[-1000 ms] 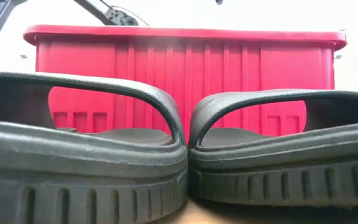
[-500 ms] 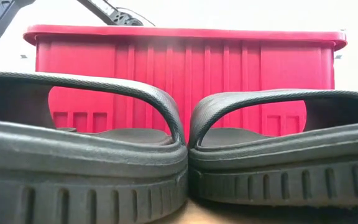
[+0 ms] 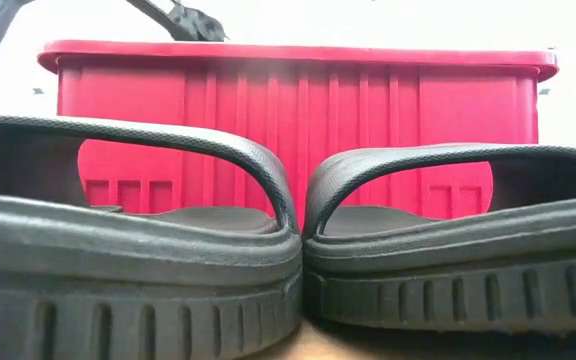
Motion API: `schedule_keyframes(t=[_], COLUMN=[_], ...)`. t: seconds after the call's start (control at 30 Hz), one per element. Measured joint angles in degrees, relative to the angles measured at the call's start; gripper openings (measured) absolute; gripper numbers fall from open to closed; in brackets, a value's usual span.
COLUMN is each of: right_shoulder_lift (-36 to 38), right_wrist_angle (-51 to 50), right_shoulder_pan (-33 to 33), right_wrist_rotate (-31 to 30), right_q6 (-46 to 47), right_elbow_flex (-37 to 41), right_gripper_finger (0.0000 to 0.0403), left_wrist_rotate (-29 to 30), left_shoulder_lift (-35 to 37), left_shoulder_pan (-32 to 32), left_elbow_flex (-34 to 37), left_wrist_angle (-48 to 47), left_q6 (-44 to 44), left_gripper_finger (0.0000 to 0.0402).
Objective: Pick and place slides into bin
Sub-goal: Put the black slide into the red bin
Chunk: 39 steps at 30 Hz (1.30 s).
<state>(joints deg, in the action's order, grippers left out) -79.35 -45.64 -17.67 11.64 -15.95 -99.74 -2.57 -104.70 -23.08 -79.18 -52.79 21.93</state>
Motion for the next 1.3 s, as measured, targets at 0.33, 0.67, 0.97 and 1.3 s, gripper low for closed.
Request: schedule_keyframes(t=[0.33, 0.67, 0.97, 1.3], right_shoulder_lift=[0.2, 0.2, 0.2, 0.2], right_wrist_angle=[-2.5, 6.2, 12.6, 12.6], right_shoulder_pan=[-0.3, 2.7, 6.4, 15.7], right_wrist_rotate=[4.2, 14.4, 2.0, 1.9], right_q6=[-1.7, 2.5, 22.9, 23.1], right_elbow_flex=[0.0, 0.0, 0.0, 0.0], right_gripper_finger=[0.0000, 0.0000, 0.0000, 0.0000], left_wrist_rotate=[-0.7, -9.5, -9.3, -7.9], left_shoulder_lift=[23.9, 36.7, 34.0, 25.1], left_shoulder_pan=[1.6, 13.0, 30.3, 39.5], left_elbow_flex=[0.0, -0.1, 0.0, 0.0], left_wrist_angle=[6.6, 12.3, 12.4, 19.7], left_q6=[-14.8, -9.3, -10.8, -8.4], left_gripper_finger=[0.0000, 0.0000, 0.0000, 0.0000])
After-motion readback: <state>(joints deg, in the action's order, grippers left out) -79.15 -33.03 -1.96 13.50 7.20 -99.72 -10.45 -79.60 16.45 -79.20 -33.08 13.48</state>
